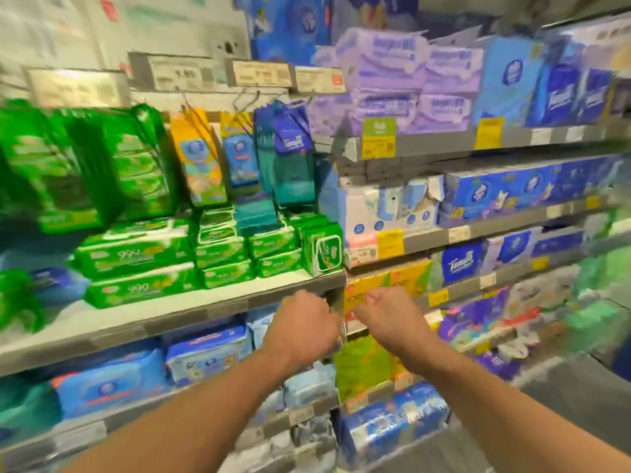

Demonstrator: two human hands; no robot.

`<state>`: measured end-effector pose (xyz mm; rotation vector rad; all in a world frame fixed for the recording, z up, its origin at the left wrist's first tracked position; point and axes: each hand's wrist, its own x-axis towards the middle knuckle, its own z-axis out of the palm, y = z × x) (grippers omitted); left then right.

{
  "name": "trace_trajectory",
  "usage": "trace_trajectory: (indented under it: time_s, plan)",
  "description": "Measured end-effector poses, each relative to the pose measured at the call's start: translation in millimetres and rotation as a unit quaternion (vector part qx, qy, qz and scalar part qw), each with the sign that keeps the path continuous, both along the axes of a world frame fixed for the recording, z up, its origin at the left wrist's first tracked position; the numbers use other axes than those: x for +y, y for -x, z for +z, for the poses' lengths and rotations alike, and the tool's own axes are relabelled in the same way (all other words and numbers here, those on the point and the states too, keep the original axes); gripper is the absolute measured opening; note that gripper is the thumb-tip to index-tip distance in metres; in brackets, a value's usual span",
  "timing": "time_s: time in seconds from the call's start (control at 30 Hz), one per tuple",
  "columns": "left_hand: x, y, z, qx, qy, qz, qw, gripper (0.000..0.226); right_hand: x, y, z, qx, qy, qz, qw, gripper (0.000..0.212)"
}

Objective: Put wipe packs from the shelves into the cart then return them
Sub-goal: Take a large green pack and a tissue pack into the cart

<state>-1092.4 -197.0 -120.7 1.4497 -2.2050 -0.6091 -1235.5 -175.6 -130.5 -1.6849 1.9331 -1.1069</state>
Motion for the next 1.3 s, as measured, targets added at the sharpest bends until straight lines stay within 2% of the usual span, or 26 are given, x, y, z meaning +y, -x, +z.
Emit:
trace_trajectory:
  time_s: [0.03,0.17,0.33,0.43,0.57,0.67,0.8,0.93,1.0,1.07,1.17,1.3]
  plan:
    - [-6,-19,2,0.018,0.033,0.007,0.999,0.03,-5,-17,7,0.001,-0.002,0.005,1.0,0.051]
    - [-19,-93,14,0.038,0.054,0.053,0.996,0.03,-26,-74,24,-0.018,0.0,0.021,1.0,0.04]
    - [-30,-156,23,0.05,0.058,0.073,0.994,0.032,-42,-130,47,0.021,0.031,0.053,0.998,0.048]
    - [-41,-181,35,0.064,0.074,0.075,0.992,0.032,-51,-147,62,-0.003,0.039,0.039,0.998,0.047]
    - [-66,-201,42,0.075,0.087,0.084,0.99,0.044,-68,-155,78,0.031,0.056,0.026,0.998,0.047]
    - [-84,-205,38,0.087,0.077,0.086,0.989,0.046,-89,-149,79,0.02,0.049,-0.002,0.999,0.047]
    - [-99,-206,19,0.079,0.078,0.078,0.991,0.046,-120,-144,71,0.045,0.035,-0.025,0.998,0.049]
    - [-107,-211,-5,0.069,0.07,0.073,0.992,0.047,-157,-145,60,0.101,0.014,-0.063,0.993,0.042]
    - [-113,-217,-11,0.07,0.064,0.083,0.992,0.047,-181,-146,57,0.137,0.011,-0.09,0.986,0.052]
    - [-119,-223,-11,0.069,0.062,0.101,0.991,0.046,-204,-147,57,0.167,-0.006,-0.123,0.978,0.072]
    - [-134,-228,-6,0.087,0.042,0.123,0.988,0.048,-232,-149,61,0.16,-0.057,-0.152,0.974,0.095]
    - [-156,-221,3,0.12,0.018,0.135,0.983,0.051,-263,-150,61,0.14,-0.108,-0.142,0.974,0.107]
